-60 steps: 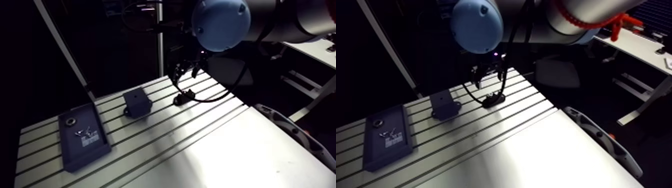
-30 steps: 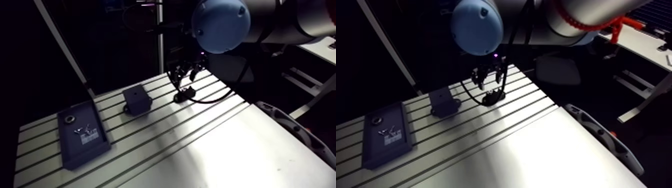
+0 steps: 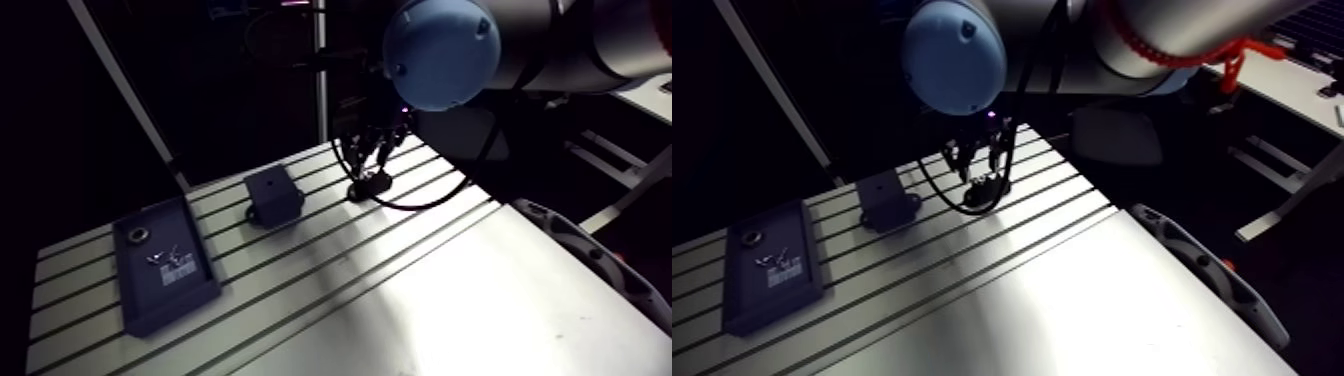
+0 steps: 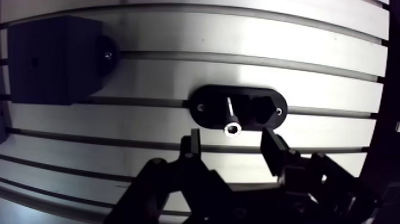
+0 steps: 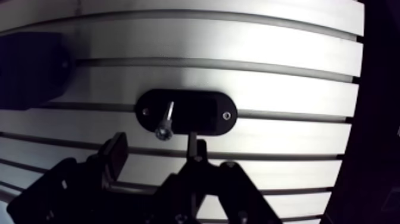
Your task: Pick up the M10 bolt and insert it into the hole until fully seated.
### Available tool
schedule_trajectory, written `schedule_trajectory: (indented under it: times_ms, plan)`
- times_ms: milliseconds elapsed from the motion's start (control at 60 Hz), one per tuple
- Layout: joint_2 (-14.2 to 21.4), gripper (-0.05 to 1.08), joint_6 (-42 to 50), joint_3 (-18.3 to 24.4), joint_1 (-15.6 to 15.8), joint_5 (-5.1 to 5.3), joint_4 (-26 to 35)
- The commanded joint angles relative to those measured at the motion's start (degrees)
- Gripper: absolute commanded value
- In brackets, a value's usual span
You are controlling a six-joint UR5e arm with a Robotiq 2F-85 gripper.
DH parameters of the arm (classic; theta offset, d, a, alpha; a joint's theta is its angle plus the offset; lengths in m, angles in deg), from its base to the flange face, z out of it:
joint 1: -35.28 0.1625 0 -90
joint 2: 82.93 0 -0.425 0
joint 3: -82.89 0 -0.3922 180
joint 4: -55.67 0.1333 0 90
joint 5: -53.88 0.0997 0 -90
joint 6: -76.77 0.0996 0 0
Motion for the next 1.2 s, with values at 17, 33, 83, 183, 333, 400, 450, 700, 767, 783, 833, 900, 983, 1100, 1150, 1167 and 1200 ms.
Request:
schedule_trajectory:
  times_ms: [17,33,83,183,333,400,450,700,767,783,833,900,983,1100,1150,1167,1200]
  plan:
    - [-0.2,0.39,0.0,0.0,0.0,0.01,-0.1]
    - [-0.2,0.4,0.0,0.0,0.0,0.01,-0.1]
    - [-0.3,0.41,0.0,0.0,0.1,0.01,-0.5]
    - [-0.8,0.41,0.1,0.0,0.1,-0.15,-2.1]
    - [-1.1,0.41,0.1,0.0,0.1,-0.17,-2.5]
    - [-1.1,0.41,0.1,0.0,0.1,-0.17,-2.5]
    - [-1.1,0.42,0.1,0.0,0.1,-0.17,-2.5]
    - [-1.4,0.43,0.1,-0.3,0.1,-0.17,-2.5]
    - [-1.4,0.43,0.1,-0.3,0.1,-0.17,-2.5]
    - [-1.4,0.43,0.1,-0.4,0.1,-0.17,-2.5]
    - [-1.4,0.43,0.1,-0.4,0.1,-0.17,-2.5]
    - [-1.4,0.44,0.1,-0.5,0.1,-0.17,-2.5]
    - [-1.4,0.44,0.1,-0.5,0.1,-0.17,-2.5]
    - [-1.4,0.46,0.1,-0.5,0.1,-0.17,-2.5]
    - [-1.4,0.46,0.2,-0.5,0.1,-0.17,-2.5]
    - [-1.4,0.47,0.1,-0.5,0.1,-0.17,-2.5]
    - [-1.4,0.48,0.1,-0.5,0.1,-0.17,-2.5]
